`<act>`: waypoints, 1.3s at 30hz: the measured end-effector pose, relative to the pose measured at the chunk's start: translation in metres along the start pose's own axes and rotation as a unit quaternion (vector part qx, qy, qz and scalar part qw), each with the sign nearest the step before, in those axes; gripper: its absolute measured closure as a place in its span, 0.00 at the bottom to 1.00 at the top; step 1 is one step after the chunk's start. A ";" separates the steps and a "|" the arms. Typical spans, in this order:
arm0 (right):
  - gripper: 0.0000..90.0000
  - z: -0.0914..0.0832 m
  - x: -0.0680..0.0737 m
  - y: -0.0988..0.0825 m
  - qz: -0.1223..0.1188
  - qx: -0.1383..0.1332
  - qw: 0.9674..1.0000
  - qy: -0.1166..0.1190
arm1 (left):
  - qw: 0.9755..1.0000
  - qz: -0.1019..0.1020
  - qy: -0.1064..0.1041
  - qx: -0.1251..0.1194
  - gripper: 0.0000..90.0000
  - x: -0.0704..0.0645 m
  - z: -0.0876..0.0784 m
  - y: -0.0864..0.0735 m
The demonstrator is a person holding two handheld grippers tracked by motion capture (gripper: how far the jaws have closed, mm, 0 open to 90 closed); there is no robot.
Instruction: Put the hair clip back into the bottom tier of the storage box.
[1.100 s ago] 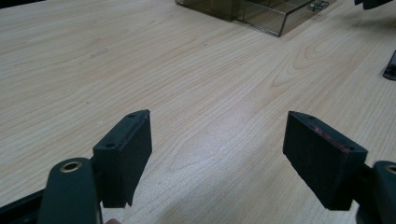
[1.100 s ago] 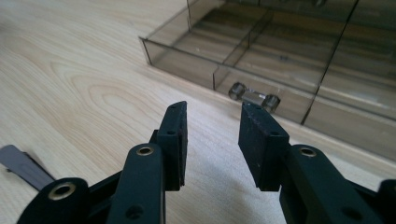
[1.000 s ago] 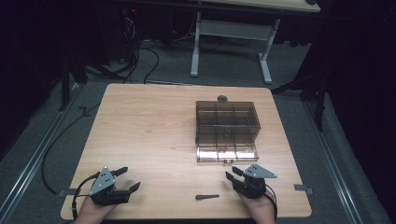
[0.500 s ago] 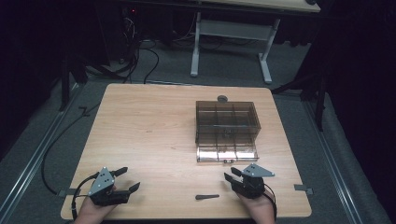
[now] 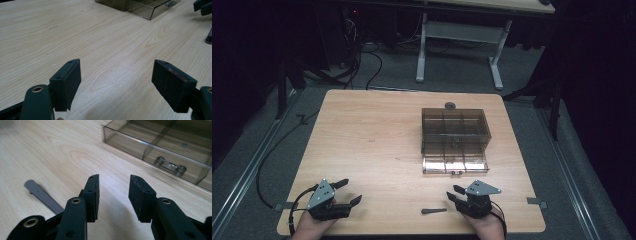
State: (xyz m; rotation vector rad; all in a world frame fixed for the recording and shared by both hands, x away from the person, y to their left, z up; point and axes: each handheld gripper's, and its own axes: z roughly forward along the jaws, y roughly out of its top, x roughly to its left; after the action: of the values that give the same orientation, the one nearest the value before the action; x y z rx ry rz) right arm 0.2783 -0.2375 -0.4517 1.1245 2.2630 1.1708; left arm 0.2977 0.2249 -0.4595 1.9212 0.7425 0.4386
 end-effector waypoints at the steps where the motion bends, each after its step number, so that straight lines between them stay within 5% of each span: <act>1: 0.68 -0.001 0.003 0.000 -0.003 -0.002 1.000 0.002 | 1.000 0.000 0.000 0.000 0.27 0.000 0.000 0.000; 15: 0.70 0.003 0.031 -0.006 -0.019 0.018 0.998 0.050 | 1.000 0.002 0.000 0.000 0.27 0.000 0.000 0.000; 27: 0.77 0.008 0.035 -0.006 -0.042 0.041 0.996 0.073 | 1.000 0.002 -0.001 0.002 0.27 -0.001 0.000 0.000; 39: 0.81 0.008 0.034 -0.006 -0.041 0.041 0.995 0.085 | 1.000 0.002 -0.001 0.002 0.27 -0.001 0.000 0.000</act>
State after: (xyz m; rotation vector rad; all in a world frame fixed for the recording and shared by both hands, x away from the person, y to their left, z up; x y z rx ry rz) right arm 0.2591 -0.2091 -0.4594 0.9840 2.4818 1.1913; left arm 0.2975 0.2241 -0.4596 1.9267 0.7392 0.4391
